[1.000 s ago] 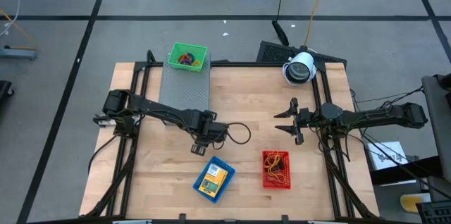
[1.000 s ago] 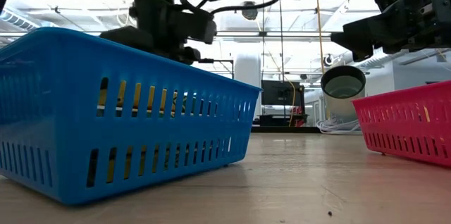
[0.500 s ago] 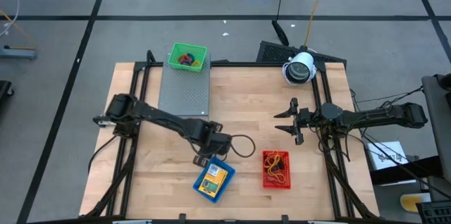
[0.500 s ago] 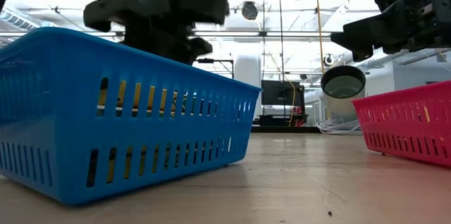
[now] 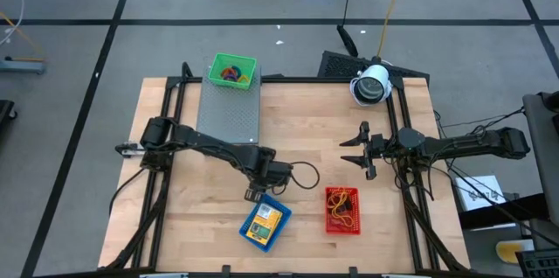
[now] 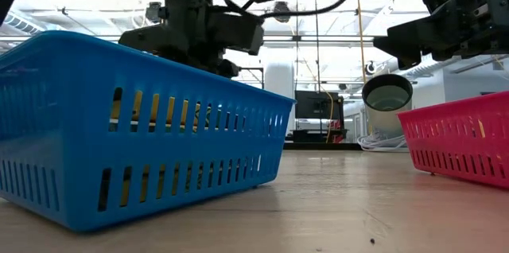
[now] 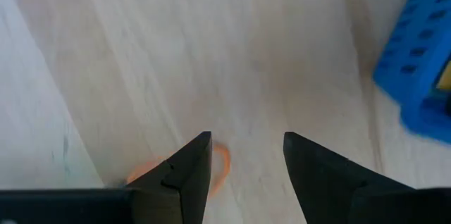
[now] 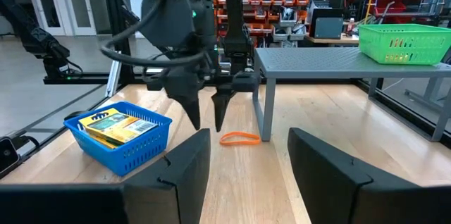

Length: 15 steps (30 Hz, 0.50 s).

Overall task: Pick & Place Office Desk Supplies
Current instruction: Put the orange rubber band into the red bin

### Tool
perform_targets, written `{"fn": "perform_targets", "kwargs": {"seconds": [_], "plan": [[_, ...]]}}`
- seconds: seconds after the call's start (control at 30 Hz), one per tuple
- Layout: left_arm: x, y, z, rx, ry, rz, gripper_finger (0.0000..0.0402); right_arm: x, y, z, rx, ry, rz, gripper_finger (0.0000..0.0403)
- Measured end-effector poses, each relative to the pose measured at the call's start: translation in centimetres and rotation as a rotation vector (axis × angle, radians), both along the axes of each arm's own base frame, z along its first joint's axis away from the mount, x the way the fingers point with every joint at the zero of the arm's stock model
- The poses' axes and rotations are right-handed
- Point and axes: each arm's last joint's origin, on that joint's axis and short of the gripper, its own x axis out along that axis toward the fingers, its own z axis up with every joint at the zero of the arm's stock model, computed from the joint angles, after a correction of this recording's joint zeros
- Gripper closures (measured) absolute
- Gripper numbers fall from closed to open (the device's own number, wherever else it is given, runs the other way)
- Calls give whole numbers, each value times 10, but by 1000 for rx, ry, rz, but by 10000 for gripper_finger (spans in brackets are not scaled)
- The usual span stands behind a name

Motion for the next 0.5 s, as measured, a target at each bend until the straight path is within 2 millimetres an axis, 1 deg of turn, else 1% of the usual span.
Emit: {"fn": "perform_targets", "kwargs": {"seconds": [0.2,0.33,0.5], "plan": [[-2,7,0,-8,24,129,215,0,0,0,0,0,0,222],[-4,12,-4,-33,43,252,215,0,0,0,0,0,0,222],[-9,14,-12,-43,67,448,215,0,0,0,0,0,0,222]]}}
